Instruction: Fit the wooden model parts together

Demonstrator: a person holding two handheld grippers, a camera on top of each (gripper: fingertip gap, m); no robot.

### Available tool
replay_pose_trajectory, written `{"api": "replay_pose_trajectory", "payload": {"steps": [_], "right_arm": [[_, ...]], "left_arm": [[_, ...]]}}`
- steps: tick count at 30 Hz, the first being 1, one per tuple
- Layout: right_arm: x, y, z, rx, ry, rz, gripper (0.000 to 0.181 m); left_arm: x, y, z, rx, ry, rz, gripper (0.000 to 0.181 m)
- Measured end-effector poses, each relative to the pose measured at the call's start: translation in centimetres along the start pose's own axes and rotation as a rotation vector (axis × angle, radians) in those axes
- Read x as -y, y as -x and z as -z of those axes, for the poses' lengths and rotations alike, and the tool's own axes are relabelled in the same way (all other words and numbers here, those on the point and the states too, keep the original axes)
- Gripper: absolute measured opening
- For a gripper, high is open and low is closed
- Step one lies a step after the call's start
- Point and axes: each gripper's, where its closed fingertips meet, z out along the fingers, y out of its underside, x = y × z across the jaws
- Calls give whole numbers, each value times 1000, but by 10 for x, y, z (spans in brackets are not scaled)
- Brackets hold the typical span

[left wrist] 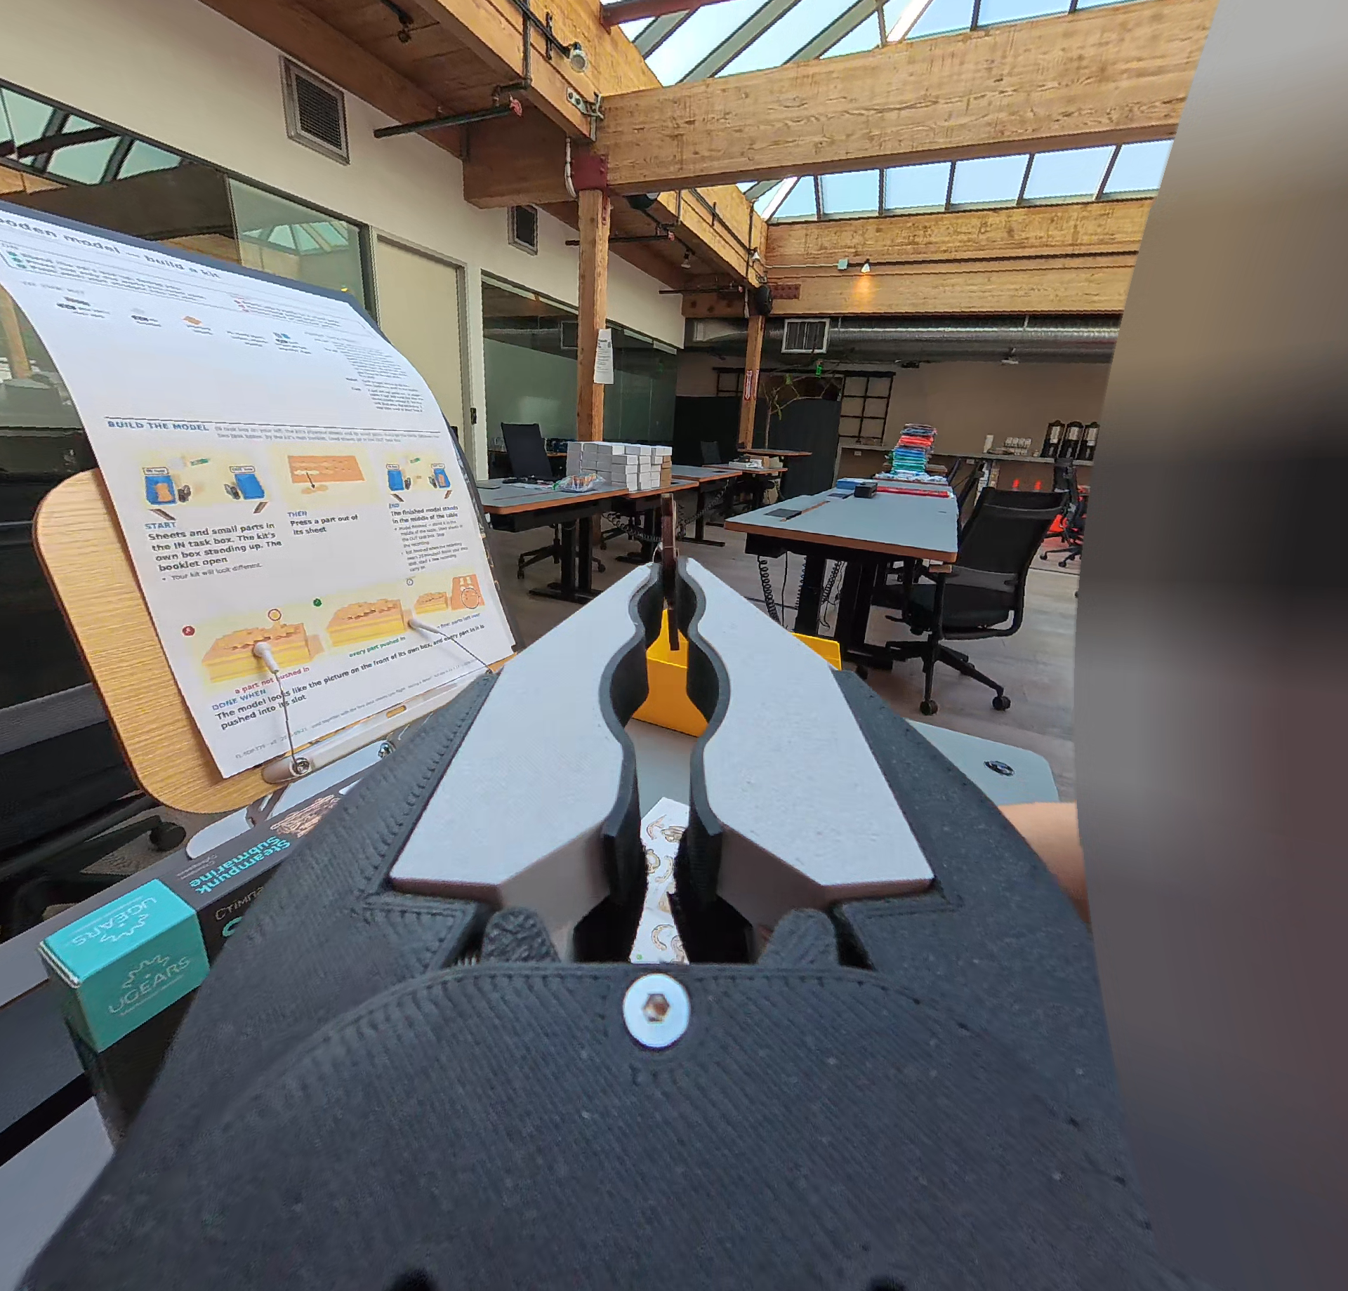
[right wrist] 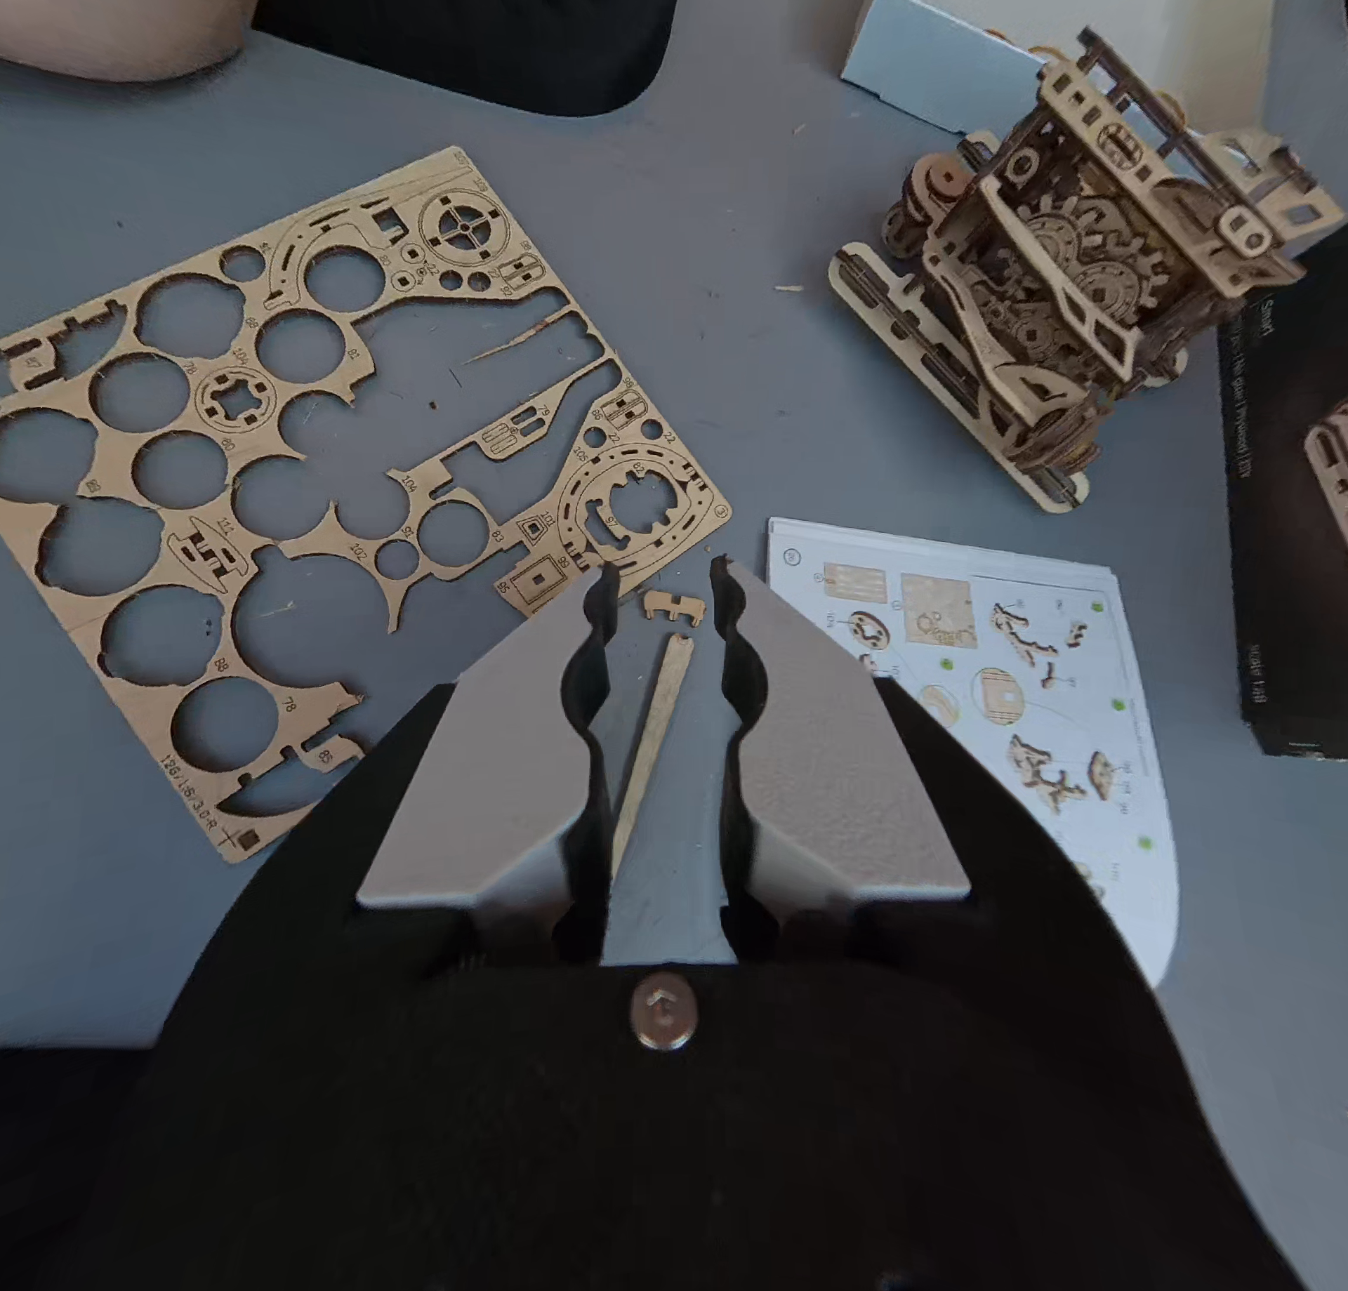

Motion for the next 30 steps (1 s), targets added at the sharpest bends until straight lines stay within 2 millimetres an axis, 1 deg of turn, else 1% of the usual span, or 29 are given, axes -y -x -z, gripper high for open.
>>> {"api": "replay_pose_trajectory", "payload": {"steps": [1,2,5,7,10,13,18,19,21,22,23,24,25,26,27,28,30], "right_arm": [[-2,1,-3,-22,-33,-47,26],[-5,-2,-5,-60,-56,-88,27],[-25,-3,-15,-86,-4,-129,28],[-31,0,-20,-73,9,-138,29],[-27,2,-24,-55,-25,-156,27],[-27,0,-25,-42,-39,-193,26],[-29,-3,-25,0,-67,-250,29],[-28,-1,-25,17,-71,-246,22],[-27,0,-24,36,-71,-229,19],[-24,0,-21,40,-91,-222,5],[-19,-4,-16,32,-122,-221,1],[-12,-10,-7,8,-161,-227,0],[-1,-16,6,-14,-230,-236,0],[11,-20,20,-14,-307,-248,0],[18,-21,33,-3,-358,-256,0],[17,-22,41,-8,-357,-266,0],[3,-29,48,-70,-318,-260,0]], "left_arm": [[1,-2,0,-8,-6,0,0],[1,-3,-1,-16,-4,0,0],[-1,-7,-4,-30,6,-1,0],[-1,-9,-4,-39,5,-1,0],[-1,-11,-4,-39,10,-14,0],[1,-13,-3,-47,2,-14,0],[-3,-10,-7,-52,14,-5,0],[-5,-10,-8,-56,17,-2,0],[-8,-10,-11,-63,27,1,0],[-9,-11,-12,-68,35,1,0],[-12,-12,-14,-75,46,1,0],[-14,-14,-15,-85,60,-1,0],[-18,-16,-17,-96,77,-5,0],[-20,-17,-19,-100,93,-9,0],[-23,-18,-20,-100,103,-15,0],[-24,-19,-22,-100,109,-18,0],[-26,-21,-24,-109,115,-15,0]]}}
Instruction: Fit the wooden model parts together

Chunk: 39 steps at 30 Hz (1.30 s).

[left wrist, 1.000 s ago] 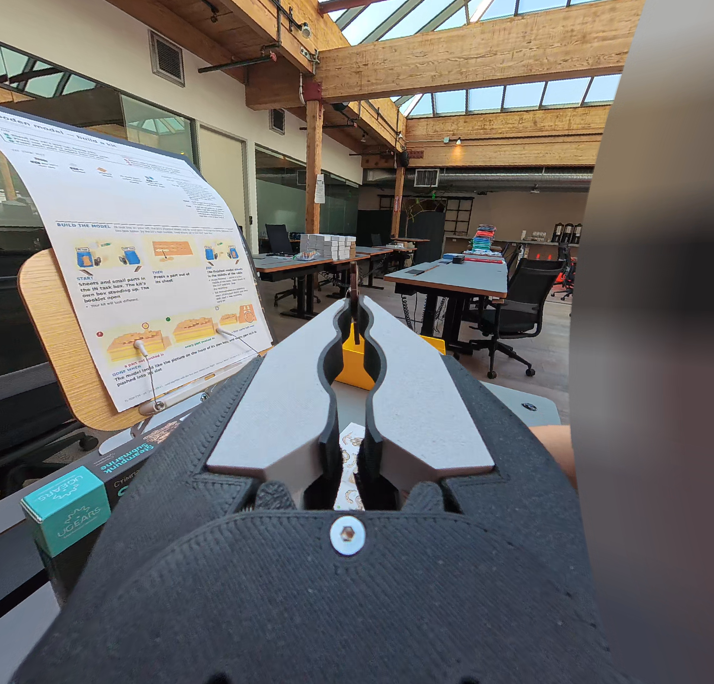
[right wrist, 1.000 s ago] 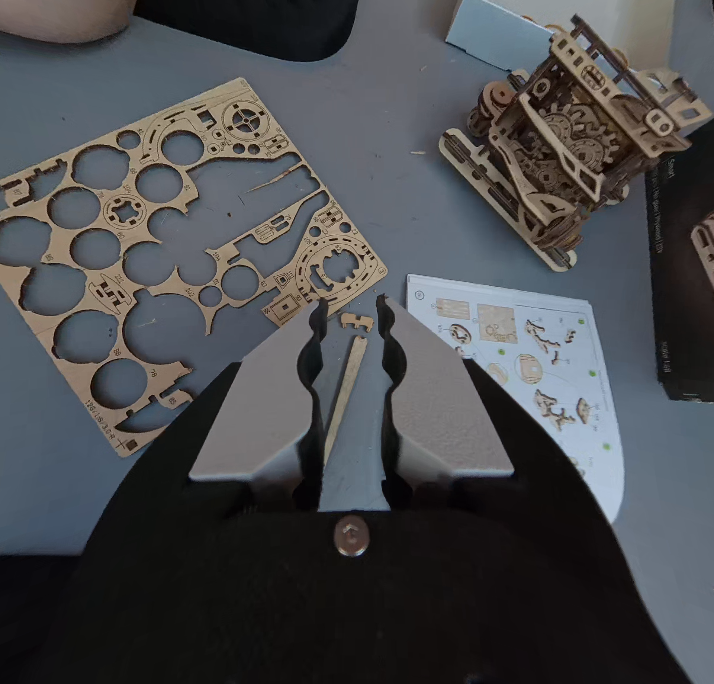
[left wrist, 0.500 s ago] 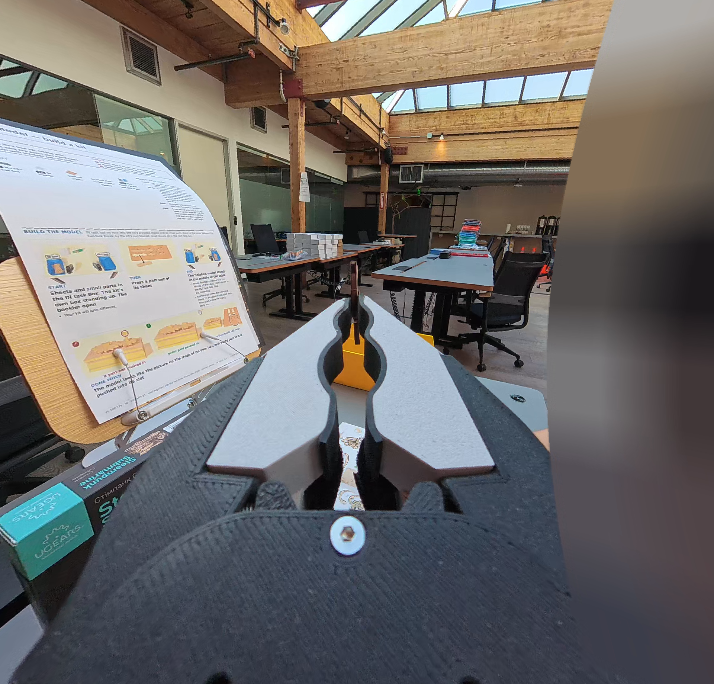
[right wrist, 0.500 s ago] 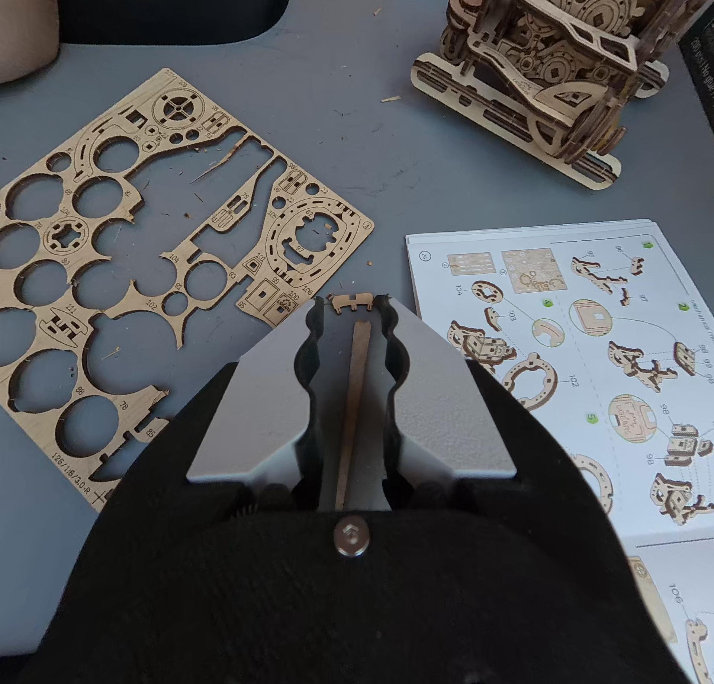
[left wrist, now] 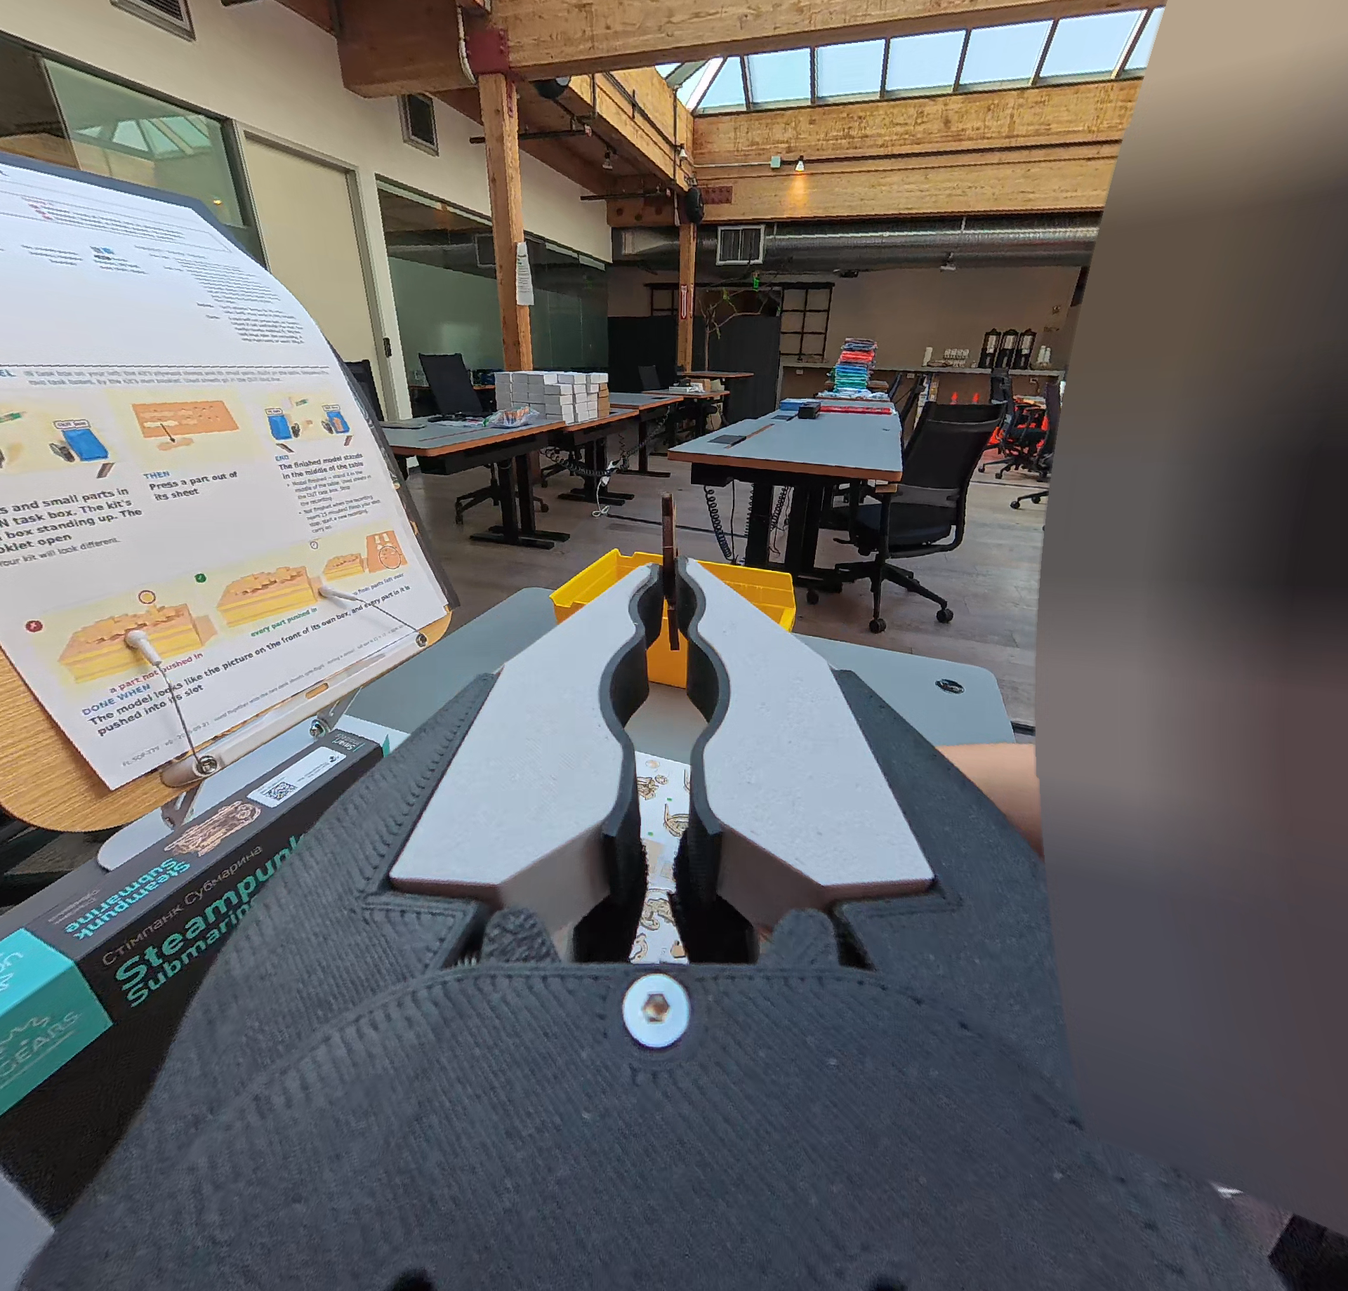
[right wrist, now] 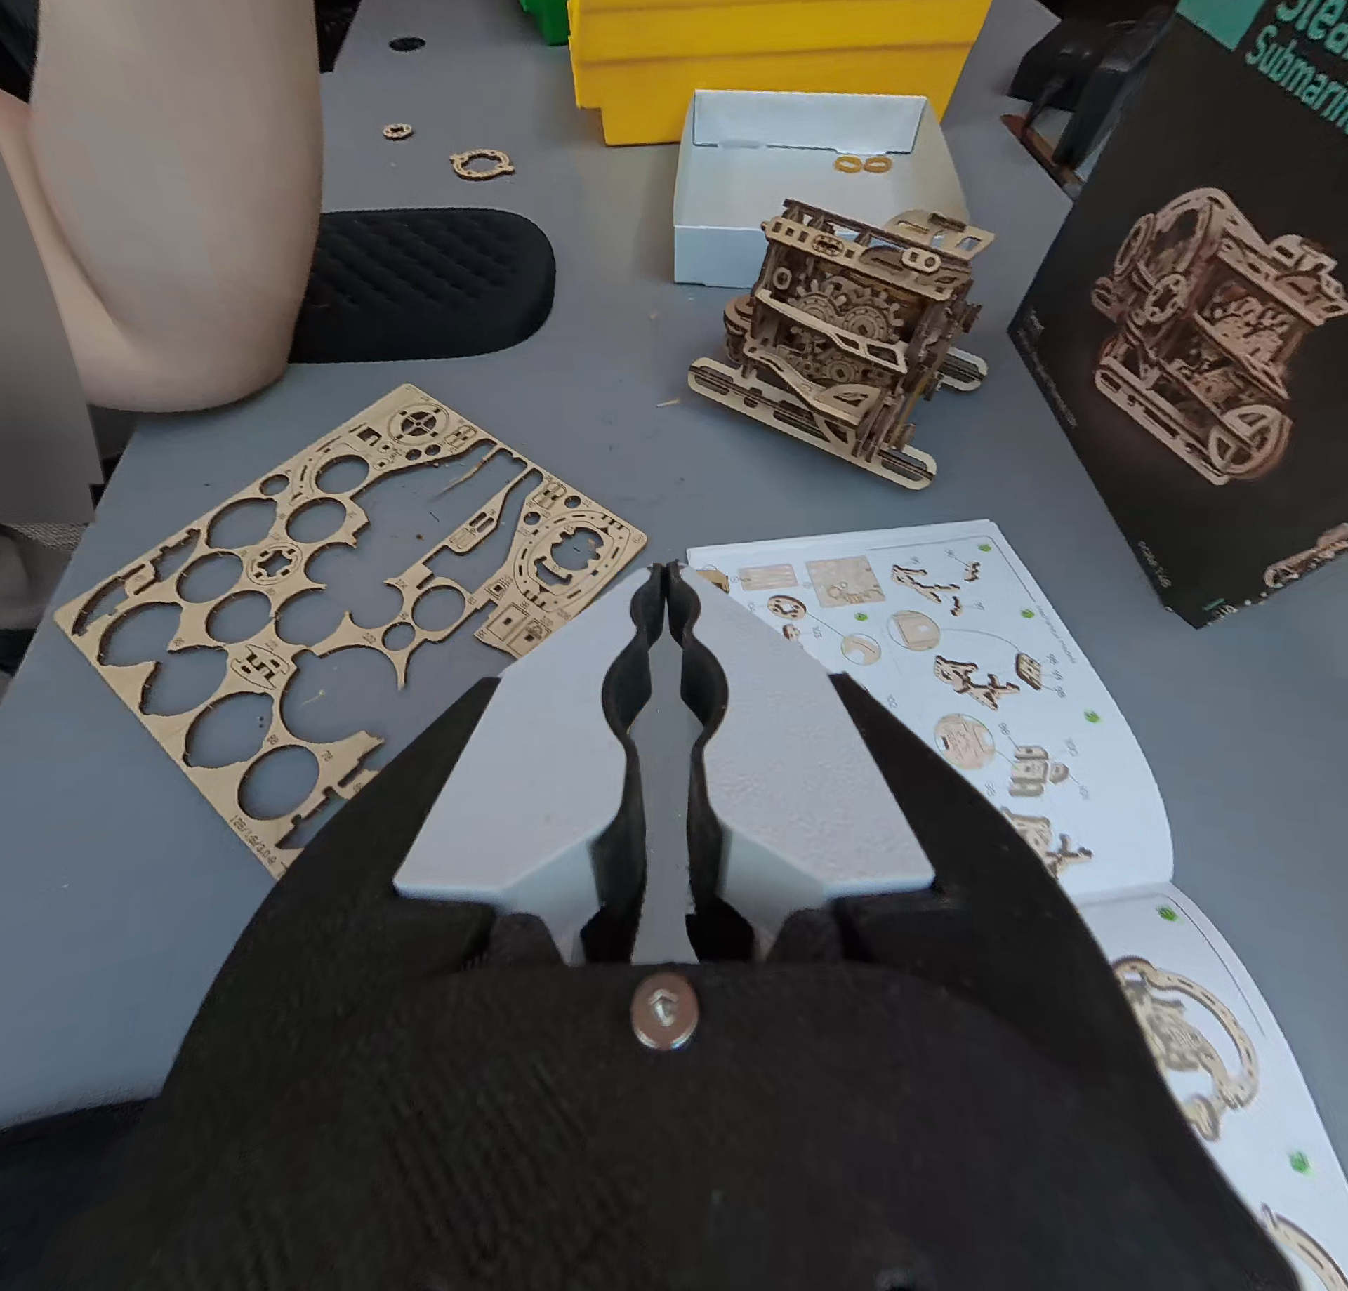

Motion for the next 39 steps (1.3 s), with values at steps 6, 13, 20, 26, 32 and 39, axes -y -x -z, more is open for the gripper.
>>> {"api": "replay_pose_trajectory", "payload": {"steps": [6,13,20,26,32,39], "right_arm": [[-10,14,17,108,-59,-174,0],[42,19,60,309,-268,-328,0],[79,15,99,163,-284,-60,0],[24,9,88,76,-2,1,0],[-61,8,42,-33,152,11,11],[-90,15,17,-113,309,8,17]], "left_arm": [[-13,-2,-10,-23,58,18,0],[-73,-7,-35,-138,325,115,0],[-105,2,-58,-187,371,349,0],[-130,3,-69,-220,444,439,0],[-115,4,-64,-189,403,369,0],[-107,1,-60,-180,391,345,0]]}}
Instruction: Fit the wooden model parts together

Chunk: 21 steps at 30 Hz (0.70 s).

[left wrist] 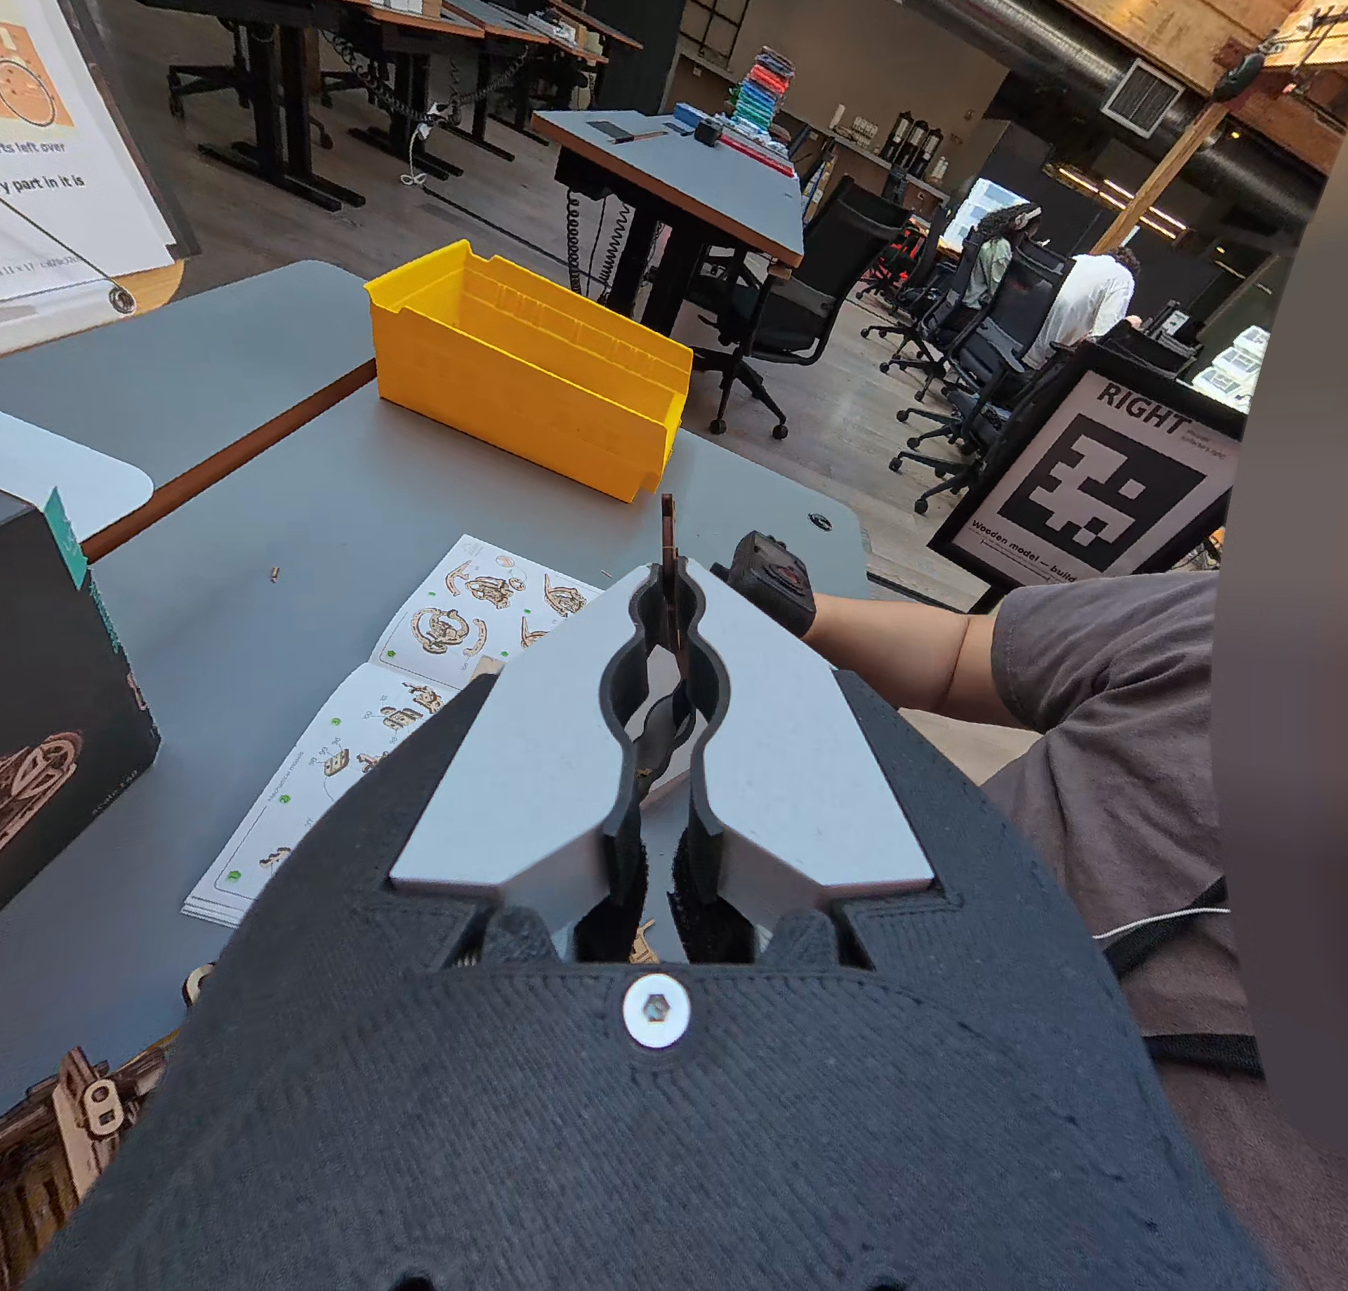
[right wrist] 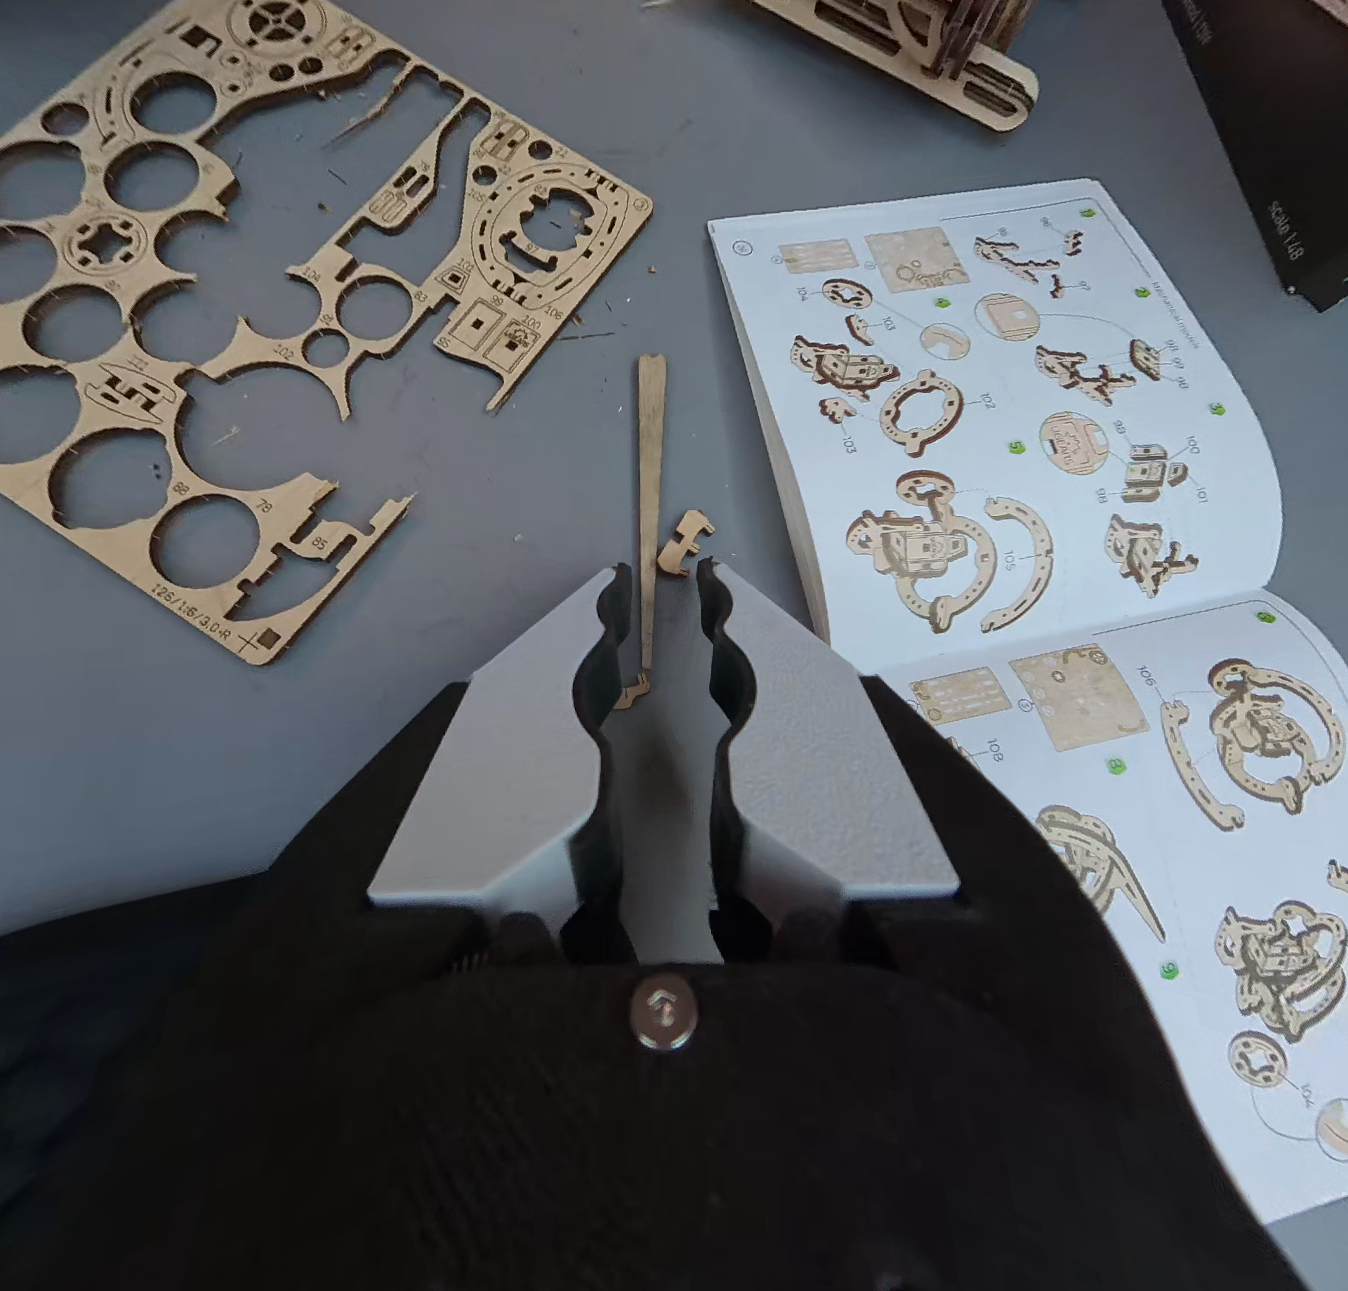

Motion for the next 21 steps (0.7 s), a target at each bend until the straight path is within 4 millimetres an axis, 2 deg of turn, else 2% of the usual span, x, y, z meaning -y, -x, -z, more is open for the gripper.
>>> {"api": "replay_pose_trajectory", "payload": {"steps": [3,9,14,18,21], "right_arm": [[0,0,-4,46,9,-8,17],[3,5,-9,150,4,-125,6],[7,6,-5,127,-17,-126,5],[15,-1,11,17,-69,-51,5],[40,-11,43,-139,-122,76,5]], "left_arm": [[2,-3,1,-5,-8,-11,0],[3,-7,4,-6,-9,-26,0],[6,-8,6,-3,-22,-28,0],[3,-5,4,10,-7,-26,0],[-2,2,-5,23,12,-15,0]]}}
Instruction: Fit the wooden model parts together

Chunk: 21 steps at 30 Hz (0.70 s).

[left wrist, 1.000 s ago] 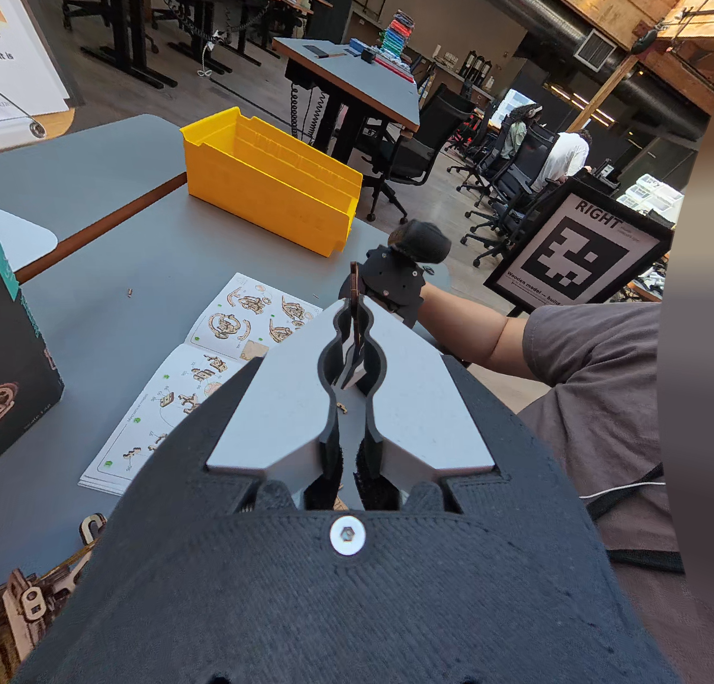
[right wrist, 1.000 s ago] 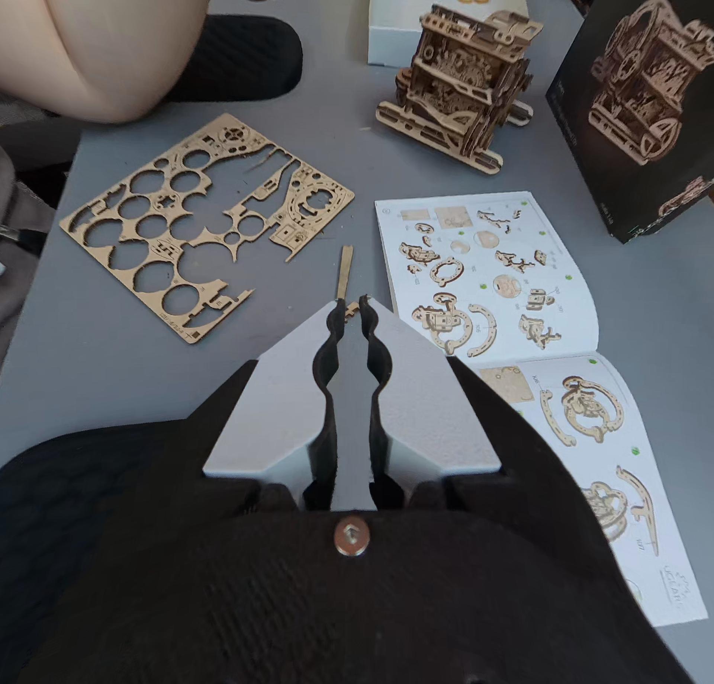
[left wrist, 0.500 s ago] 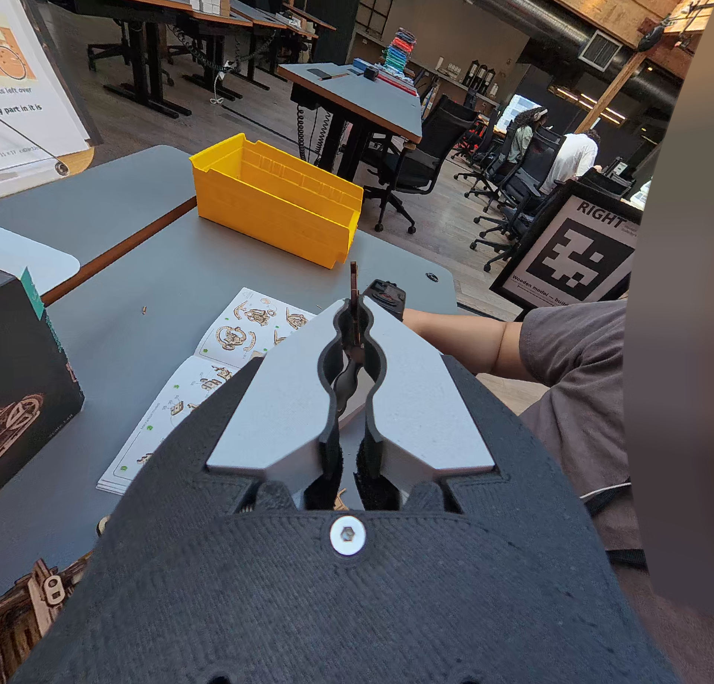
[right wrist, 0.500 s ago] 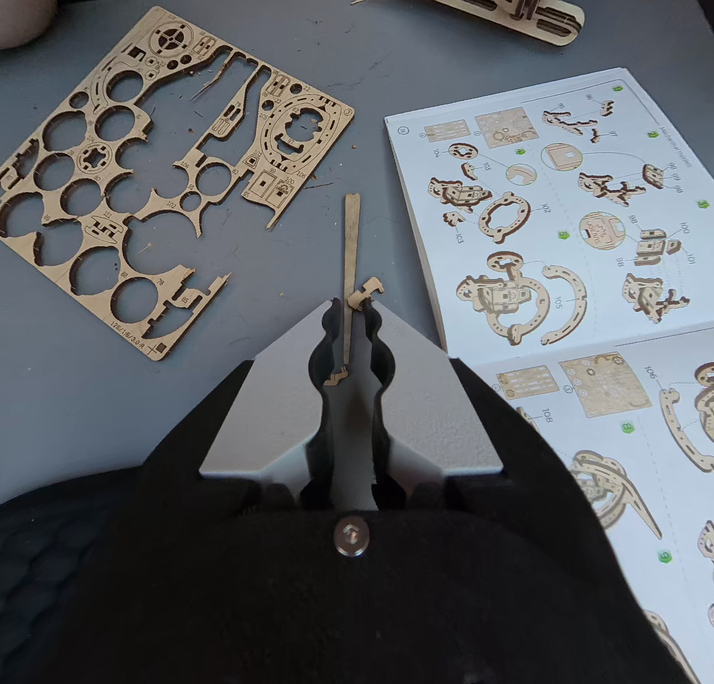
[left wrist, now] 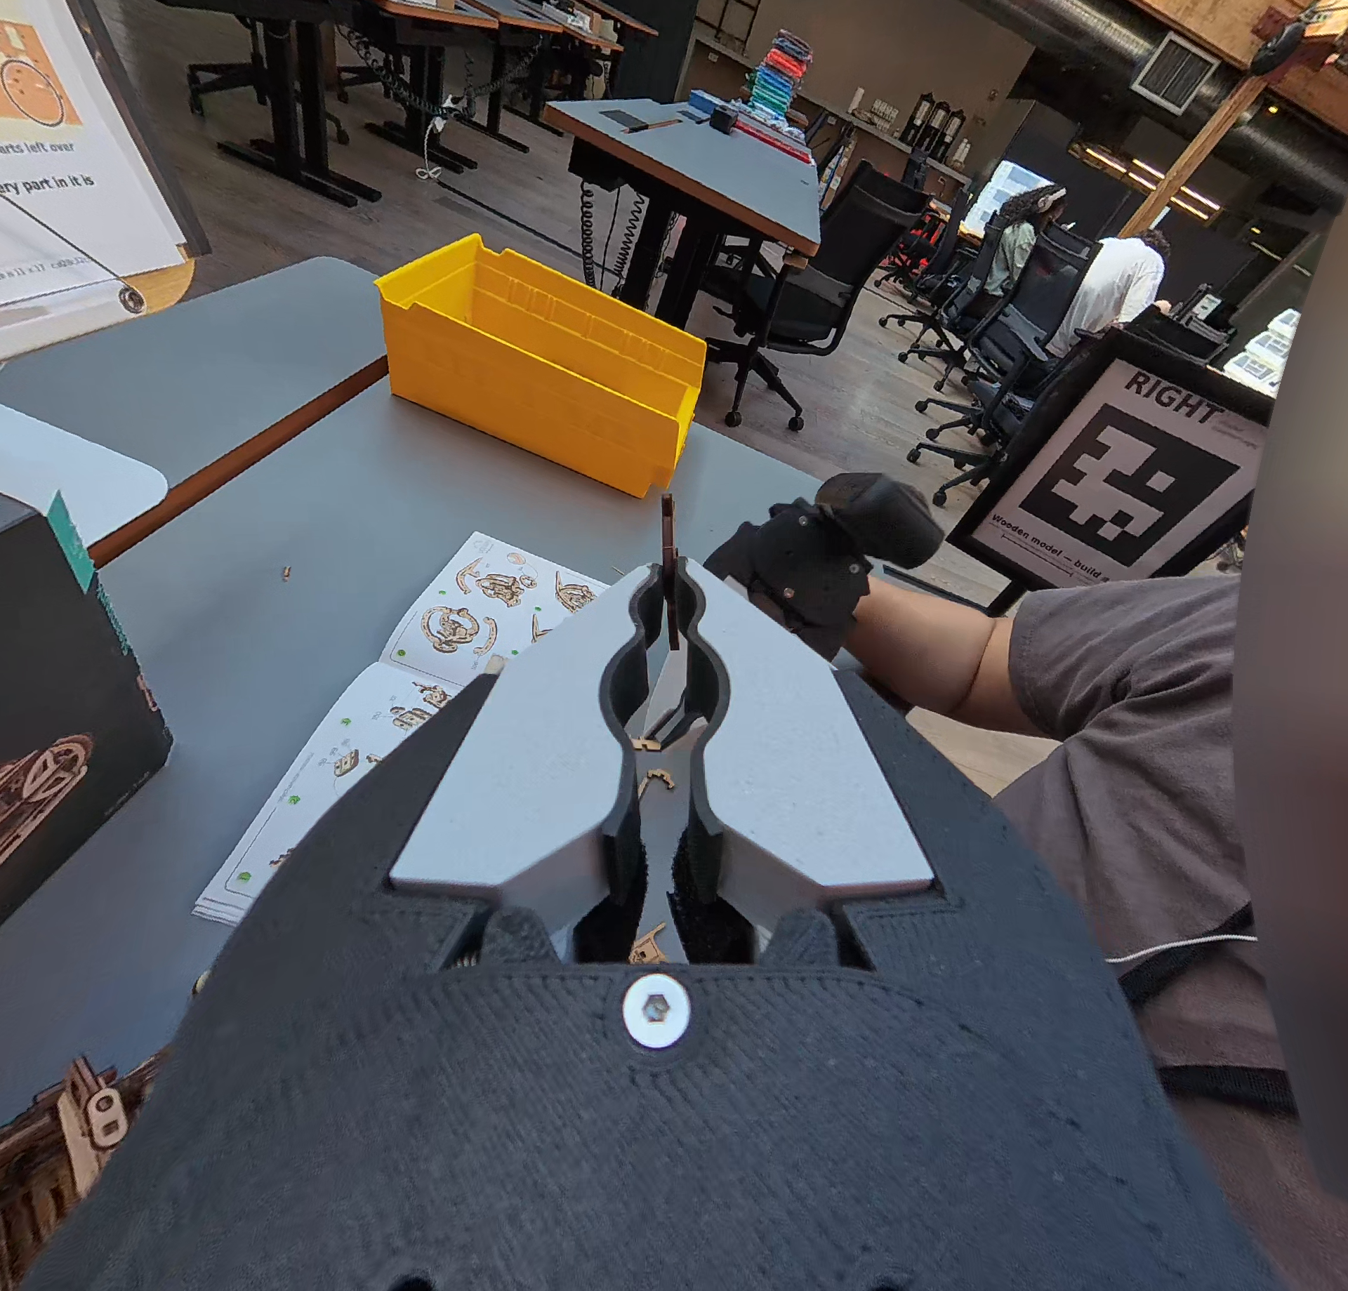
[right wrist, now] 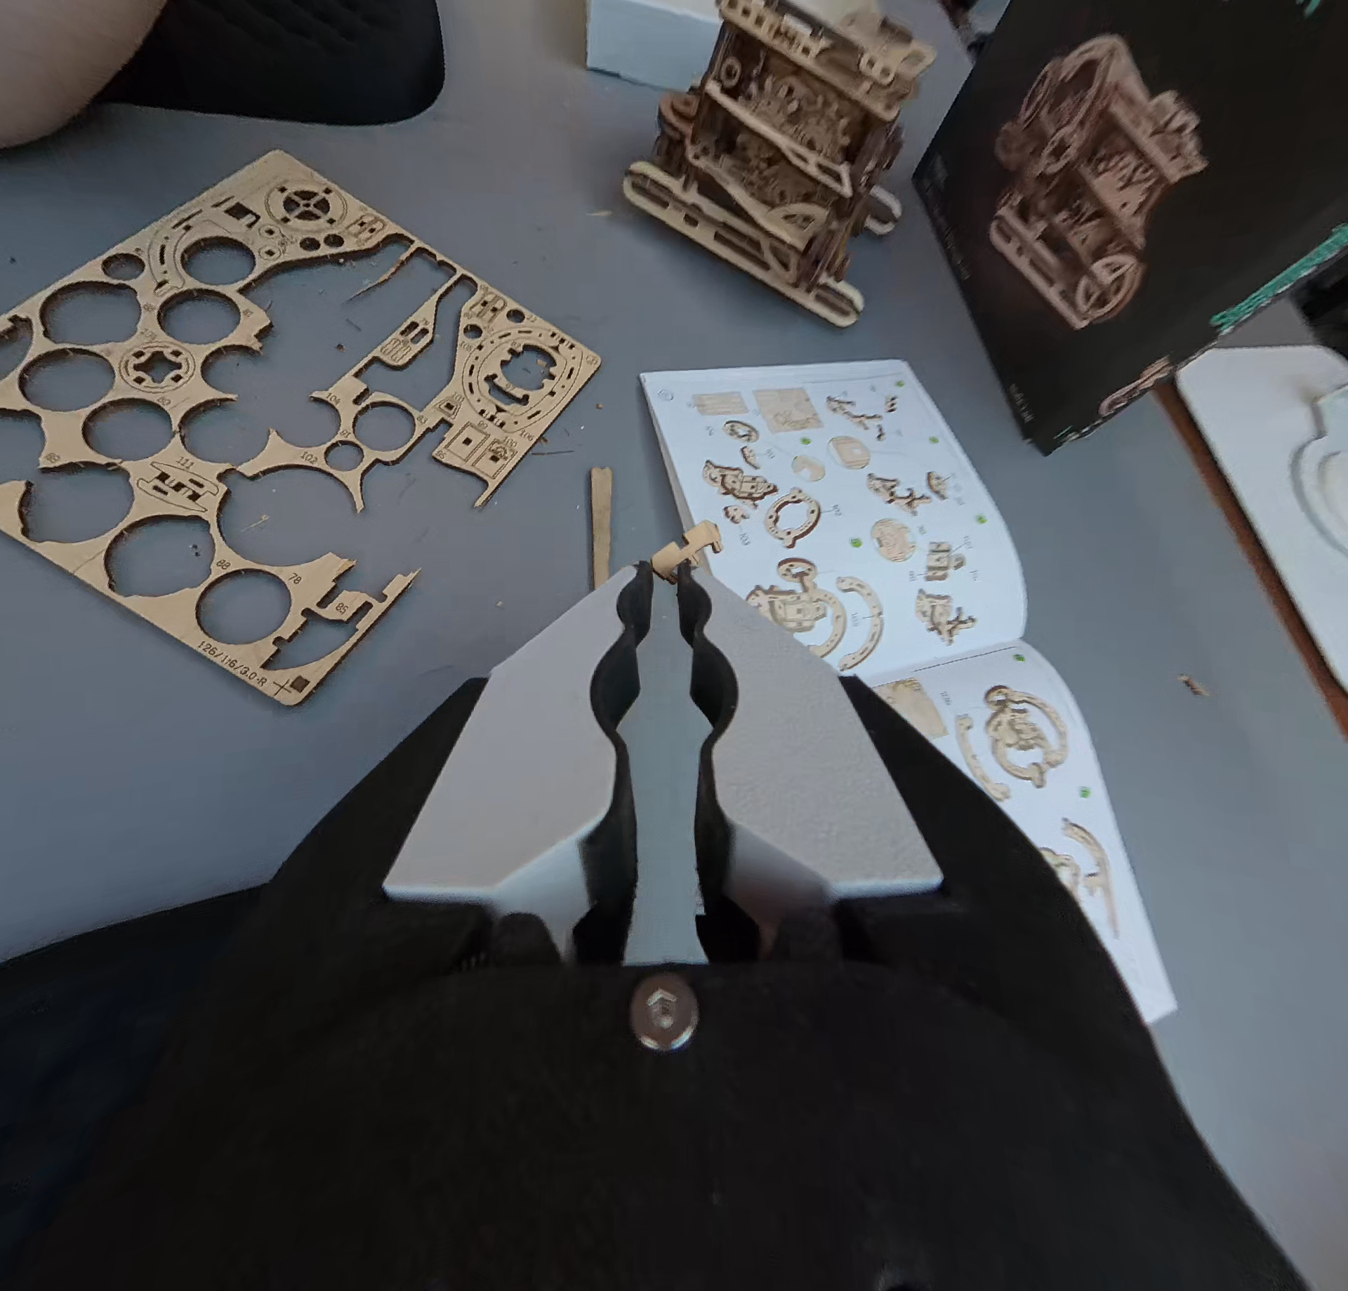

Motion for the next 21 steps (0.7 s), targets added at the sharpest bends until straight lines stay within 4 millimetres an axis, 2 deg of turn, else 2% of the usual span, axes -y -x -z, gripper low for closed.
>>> {"api": "replay_pose_trajectory", "payload": {"steps": [2,7,10,14,21], "right_arm": [[26,-12,23,-75,-29,44,5],[99,-41,82,-196,-104,81,4],[128,-47,103,-191,-115,50,4],[142,-56,108,-248,-113,55,4],[141,-58,101,-224,-139,18,4]], "left_arm": [[-1,-3,-10,-25,6,-20,0],[7,-14,-31,19,-50,-266,0],[13,-20,-33,52,-88,-343,0],[18,-30,-32,56,-114,-406,0],[14,-30,-37,47,-98,-418,0]]}}
